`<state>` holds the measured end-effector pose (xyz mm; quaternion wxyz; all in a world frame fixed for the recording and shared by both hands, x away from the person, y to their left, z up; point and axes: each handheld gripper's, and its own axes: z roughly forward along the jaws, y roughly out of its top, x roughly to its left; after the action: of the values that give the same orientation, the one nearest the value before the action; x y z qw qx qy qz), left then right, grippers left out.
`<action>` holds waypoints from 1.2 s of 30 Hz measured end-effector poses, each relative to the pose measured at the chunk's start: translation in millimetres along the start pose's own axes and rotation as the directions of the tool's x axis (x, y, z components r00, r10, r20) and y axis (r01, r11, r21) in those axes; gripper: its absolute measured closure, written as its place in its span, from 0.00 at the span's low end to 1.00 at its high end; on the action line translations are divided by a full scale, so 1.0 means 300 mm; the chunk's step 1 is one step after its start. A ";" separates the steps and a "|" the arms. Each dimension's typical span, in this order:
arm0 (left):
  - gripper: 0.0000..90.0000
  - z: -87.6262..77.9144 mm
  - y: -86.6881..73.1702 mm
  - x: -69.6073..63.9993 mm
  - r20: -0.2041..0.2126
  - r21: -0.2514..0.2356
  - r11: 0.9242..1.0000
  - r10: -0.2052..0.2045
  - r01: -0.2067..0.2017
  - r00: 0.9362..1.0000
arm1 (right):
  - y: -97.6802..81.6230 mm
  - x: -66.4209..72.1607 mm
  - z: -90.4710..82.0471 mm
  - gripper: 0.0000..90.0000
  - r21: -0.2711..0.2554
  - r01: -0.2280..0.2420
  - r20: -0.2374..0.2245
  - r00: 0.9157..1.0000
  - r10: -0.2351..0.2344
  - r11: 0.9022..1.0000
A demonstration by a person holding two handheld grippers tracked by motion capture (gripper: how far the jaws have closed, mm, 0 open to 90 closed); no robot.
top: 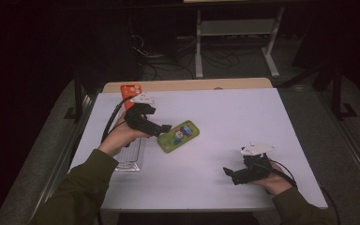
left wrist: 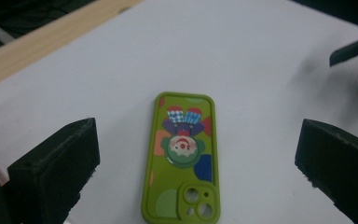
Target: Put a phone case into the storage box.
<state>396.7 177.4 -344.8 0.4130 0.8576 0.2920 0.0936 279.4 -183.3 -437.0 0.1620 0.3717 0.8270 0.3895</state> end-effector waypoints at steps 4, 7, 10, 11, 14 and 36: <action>0.00 0.035 0.007 0.003 0.017 0.046 0.998 0.031 -0.032 0.999 | 0.000 0.001 0.002 0.00 0.002 0.003 -0.003 1.000 -0.003 1.000; 0.00 0.062 0.014 0.001 0.024 0.075 0.996 0.041 -0.043 0.999 | -0.001 0.001 0.004 0.00 0.002 0.004 -0.002 1.000 -0.004 1.000; 0.00 0.086 0.024 0.005 0.036 0.102 0.994 0.041 -0.044 0.999 | -0.001 0.002 0.005 0.00 0.007 -0.001 0.000 1.000 0.001 1.000; 0.00 0.096 0.025 0.005 0.037 0.104 0.994 0.027 -0.031 0.999 | 0.000 0.004 0.005 0.00 0.005 -0.009 -0.004 1.000 0.009 1.000; 0.00 0.120 0.028 0.015 0.035 0.146 0.988 0.040 -0.045 0.999 | -0.001 0.002 0.004 0.00 0.008 0.000 -0.005 1.000 0.000 1.000; 0.03 0.268 -0.013 0.040 0.016 0.327 0.942 0.069 -0.071 0.997 | -0.004 0.001 0.003 0.00 0.010 -0.004 -0.007 1.000 0.004 1.000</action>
<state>437.2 133.7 -400.5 0.2620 0.9242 0.2719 0.0568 279.1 -183.2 -438.4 0.1562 0.3727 0.8288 0.3870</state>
